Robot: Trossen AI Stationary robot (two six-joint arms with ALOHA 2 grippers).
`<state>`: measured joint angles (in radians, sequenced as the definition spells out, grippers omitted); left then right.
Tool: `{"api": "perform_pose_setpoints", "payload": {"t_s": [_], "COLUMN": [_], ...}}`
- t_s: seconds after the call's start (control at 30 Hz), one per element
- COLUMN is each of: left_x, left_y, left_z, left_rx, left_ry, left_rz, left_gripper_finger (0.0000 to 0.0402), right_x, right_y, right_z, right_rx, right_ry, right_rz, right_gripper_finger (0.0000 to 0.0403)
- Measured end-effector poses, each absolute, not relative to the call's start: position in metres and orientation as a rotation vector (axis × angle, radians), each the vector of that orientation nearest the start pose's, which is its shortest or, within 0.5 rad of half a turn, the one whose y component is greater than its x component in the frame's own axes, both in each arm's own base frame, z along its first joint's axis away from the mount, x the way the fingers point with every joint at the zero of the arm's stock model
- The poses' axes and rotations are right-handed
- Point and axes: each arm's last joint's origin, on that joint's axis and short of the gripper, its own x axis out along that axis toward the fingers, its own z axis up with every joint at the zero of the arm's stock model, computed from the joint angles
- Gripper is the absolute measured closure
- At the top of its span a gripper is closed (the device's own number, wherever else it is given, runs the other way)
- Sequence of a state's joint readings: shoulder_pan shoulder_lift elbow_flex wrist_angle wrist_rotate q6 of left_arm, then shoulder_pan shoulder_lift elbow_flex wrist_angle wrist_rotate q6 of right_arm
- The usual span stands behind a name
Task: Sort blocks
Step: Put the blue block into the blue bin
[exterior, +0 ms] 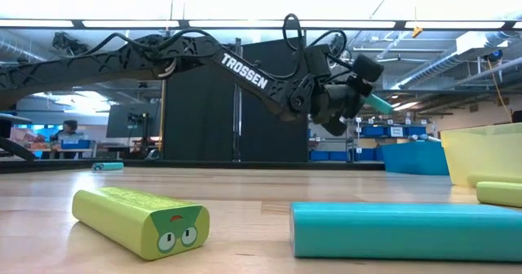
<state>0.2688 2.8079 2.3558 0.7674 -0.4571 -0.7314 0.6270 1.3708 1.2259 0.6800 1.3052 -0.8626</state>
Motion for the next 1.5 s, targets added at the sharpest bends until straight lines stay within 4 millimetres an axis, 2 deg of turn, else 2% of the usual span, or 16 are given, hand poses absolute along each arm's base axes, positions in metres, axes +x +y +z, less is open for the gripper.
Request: {"api": "perform_pose_setpoints", "payload": {"t_s": [0.17,0.37,0.5,0.67,0.77,0.87,1.0,1.23,1.43,1.5], "left_x": [0.582,0.583,0.585,0.588,0.591,0.596,0.596,0.589,0.586,0.583], "left_y": [0.169,0.167,0.165,0.161,0.153,0.138,0.129,0.140,0.145,0.144], "left_z": [0.162,0.163,0.162,0.154,0.153,0.152,0.162,0.186,0.208,0.225], "left_rx": [-0.809,-0.601,-0.427,-0.343,-0.272,-0.231,-0.152,-0.153,-0.129,-0.113], "left_ry": [-0.576,-0.491,-0.415,-0.299,-0.231,-0.113,0.012,0.074,-0.049,-0.119], "left_rz": [0.595,0.510,0.370,0.224,0.103,0.072,0.079,0.112,0.095,0.090], "left_gripper_finger": [0.0301,0.0301,0.0301,0.0301,0.0301,0.0301,0.0301,0.0301,0.0301,0.0301], "right_x": [0.246,0.246,0.247,0.248,0.248,0.248,0.249,0.251,0.252,0.252], "right_y": [0.144,0.143,0.142,0.141,0.141,0.141,0.141,0.137,0.136,0.136], "right_z": [0.425,0.425,0.424,0.425,0.425,0.425,0.425,0.425,0.425,0.426], "right_rx": [-0.376,-0.378,-0.381,-0.386,-0.389,-0.403,-0.416,-0.425,-0.444,-0.457], "right_ry": [-0.005,-0.003,-0.004,-0.014,-0.014,-0.008,-0.009,-0.020,-0.021,-0.019], "right_rz": [-0.729,-0.732,-0.733,-0.723,-0.723,-0.723,-0.719,-0.716,-0.712,-0.711], "right_gripper_finger": [0.0149,0.0149,0.0152,0.0154,0.0153,0.0155,0.0158,0.0158,0.0162,0.0162]}}
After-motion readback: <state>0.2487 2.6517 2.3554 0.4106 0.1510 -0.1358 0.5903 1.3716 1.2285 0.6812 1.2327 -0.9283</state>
